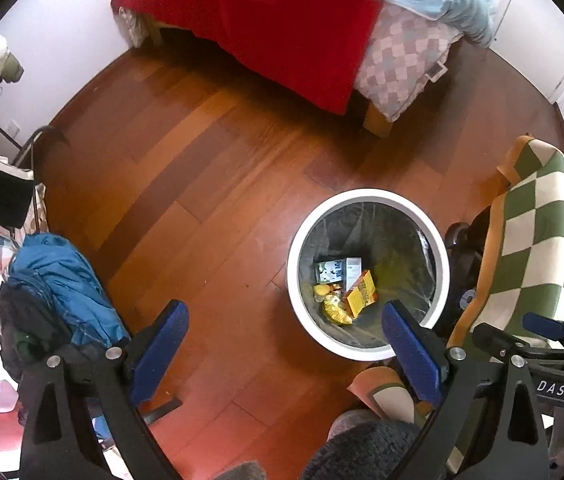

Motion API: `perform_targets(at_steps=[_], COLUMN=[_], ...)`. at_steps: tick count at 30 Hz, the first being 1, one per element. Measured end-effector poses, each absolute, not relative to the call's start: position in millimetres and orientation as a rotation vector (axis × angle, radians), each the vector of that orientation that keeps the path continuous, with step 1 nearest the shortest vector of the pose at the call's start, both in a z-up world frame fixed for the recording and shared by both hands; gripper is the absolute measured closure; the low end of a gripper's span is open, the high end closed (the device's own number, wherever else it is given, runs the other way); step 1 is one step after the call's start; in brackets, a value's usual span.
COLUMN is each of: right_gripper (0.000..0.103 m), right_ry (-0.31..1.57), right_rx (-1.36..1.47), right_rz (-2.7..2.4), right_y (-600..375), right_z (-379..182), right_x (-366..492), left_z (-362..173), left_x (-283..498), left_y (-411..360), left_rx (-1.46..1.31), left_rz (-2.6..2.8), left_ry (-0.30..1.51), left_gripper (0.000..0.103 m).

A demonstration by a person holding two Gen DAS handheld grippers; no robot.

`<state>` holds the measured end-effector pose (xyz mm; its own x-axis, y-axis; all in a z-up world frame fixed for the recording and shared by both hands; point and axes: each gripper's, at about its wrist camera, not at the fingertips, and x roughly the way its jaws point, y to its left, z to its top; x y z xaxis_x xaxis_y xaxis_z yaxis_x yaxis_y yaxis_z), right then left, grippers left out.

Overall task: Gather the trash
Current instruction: 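Open both tools to drop the peel and cigarette pack into the bin, then move both tools back to the table toward the clear plastic cup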

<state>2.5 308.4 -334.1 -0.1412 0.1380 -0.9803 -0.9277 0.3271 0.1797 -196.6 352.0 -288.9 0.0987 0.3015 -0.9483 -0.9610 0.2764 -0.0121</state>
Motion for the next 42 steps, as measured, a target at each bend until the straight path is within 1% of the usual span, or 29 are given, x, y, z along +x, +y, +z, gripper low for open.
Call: perform_targets(at_steps=[9,13,22,27,30,31,34,37,42], right_gripper=[0.001,0.001,0.001,0.001,0.001,0.001,0.001,0.001,0.002], right_ry=[1.322,1.298,1.215,1.187,1.185,1.185,1.204,1.245,1.334], right_rx=[-0.775,-0.743,-0.571,-0.428,-0.341,-0.32,-0.28,-0.247,-0.208], right_rz=[1.121,1.137,1.215,1.25,1.236,1.218,1.109,0.983,0.818], right_y=[277,263,216,170,129,114,63,14,-46], right_z=[-299,-278,-205,-159,-139,-137,-142,-164,-219], right_x=[-1,0,7,18,33,41,71,106,153], left_z=[-258,-236,-168,-151,-160,-169,-199,-232,-273], left_x=[-188,-185,-179,-162,-145,-134,-102,-64,-20], left_y=[327,310,262,233,216,210,189,160,120], left_rx=[-0.742,-0.705,-0.586,-0.542,-0.535,-0.543,-0.545,-0.518,-0.47], left_rz=[1.092,1.093,1.135,1.116,1.083,1.053,0.975,0.9,0.832], left_ry=[1.027,1.006,0.924,0.866,0.864,0.884,0.956,1.043,1.15], left_gripper=[0.004,0.004,0.004,0.004,0.004,0.0,0.0,0.0,0.0])
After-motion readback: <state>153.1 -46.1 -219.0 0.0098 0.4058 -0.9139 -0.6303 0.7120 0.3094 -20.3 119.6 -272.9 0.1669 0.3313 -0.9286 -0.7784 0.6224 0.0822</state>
